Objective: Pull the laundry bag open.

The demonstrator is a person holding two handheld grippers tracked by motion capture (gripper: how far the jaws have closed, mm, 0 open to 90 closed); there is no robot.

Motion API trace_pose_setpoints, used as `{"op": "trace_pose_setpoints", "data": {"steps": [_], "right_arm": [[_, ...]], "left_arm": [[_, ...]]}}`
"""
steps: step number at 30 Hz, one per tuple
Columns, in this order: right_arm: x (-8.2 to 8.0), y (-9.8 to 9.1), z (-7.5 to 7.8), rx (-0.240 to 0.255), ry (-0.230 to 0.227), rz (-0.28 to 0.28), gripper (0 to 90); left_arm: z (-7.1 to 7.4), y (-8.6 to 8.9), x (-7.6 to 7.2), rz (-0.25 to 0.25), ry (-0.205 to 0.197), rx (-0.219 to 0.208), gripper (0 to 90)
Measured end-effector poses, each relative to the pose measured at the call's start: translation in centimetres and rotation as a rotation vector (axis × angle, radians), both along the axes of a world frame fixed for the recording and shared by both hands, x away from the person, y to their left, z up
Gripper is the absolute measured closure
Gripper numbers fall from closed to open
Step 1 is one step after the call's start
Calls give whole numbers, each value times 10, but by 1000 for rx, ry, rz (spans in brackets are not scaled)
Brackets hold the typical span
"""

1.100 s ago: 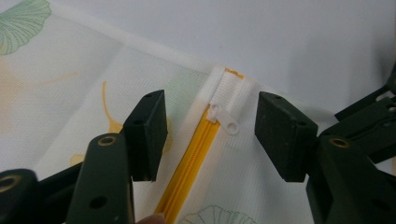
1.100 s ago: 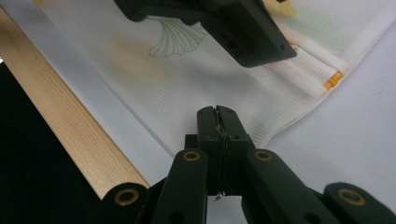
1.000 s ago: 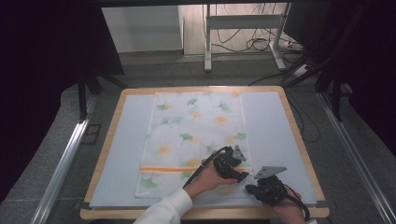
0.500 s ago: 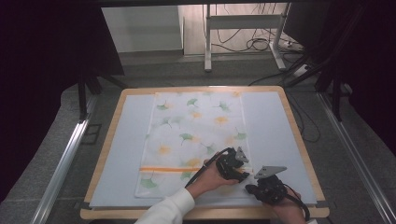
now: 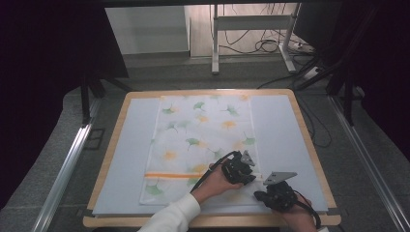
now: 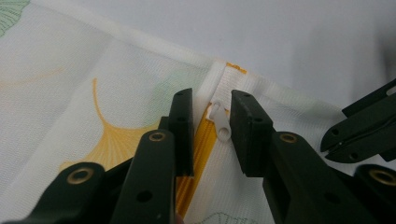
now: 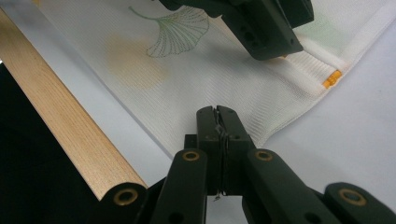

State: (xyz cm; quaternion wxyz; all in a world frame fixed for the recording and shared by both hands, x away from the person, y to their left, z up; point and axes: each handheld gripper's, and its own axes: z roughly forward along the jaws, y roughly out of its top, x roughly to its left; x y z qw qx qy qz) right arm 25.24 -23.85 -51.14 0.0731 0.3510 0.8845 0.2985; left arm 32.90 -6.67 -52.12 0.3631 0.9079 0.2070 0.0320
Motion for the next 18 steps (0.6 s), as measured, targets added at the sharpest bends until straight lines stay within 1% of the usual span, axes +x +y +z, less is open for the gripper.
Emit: {"op": "trace_pose_setpoints", "data": {"steps": [3, 4, 6, 7, 9, 10, 11, 12, 13, 16, 18], "right_arm": [[0, 0, 0, 1, 1, 0, 879], [0, 0, 0, 2, 2, 0, 879], [0, 0, 0, 2, 3, 0, 879], [0, 0, 0, 2, 3, 0, 879], [1, 0, 0, 0, 2, 1, 879], [1, -1, 0, 1, 3, 1, 879], [1, -1, 0, 1, 2, 1, 879], [1, -1, 0, 0, 2, 2, 879], [1, -1, 0, 0, 2, 1, 879], [1, -1, 0, 2, 4, 0, 879], [1, -2, 0, 4, 3, 0, 879]], "left_arm": [[0, 0, 0, -6, 5, 5, 743], [0, 0, 0, -9, 14, 1, 777], [0, -1, -1, -11, 6, 10, 777], [1, -2, -1, -11, 8, 16, 779], [3, -4, -1, -17, -10, 35, 786], [4, -4, -2, -19, -5, 32, 833], [5, -6, -3, -20, -21, 52, 850], [5, -7, -4, -17, -27, 54, 857], [6, -8, -4, -18, -32, 65, 860], [7, -8, -3, -11, -19, 75, 871], [6, -6, -2, -7, -11, 71, 888]]}}
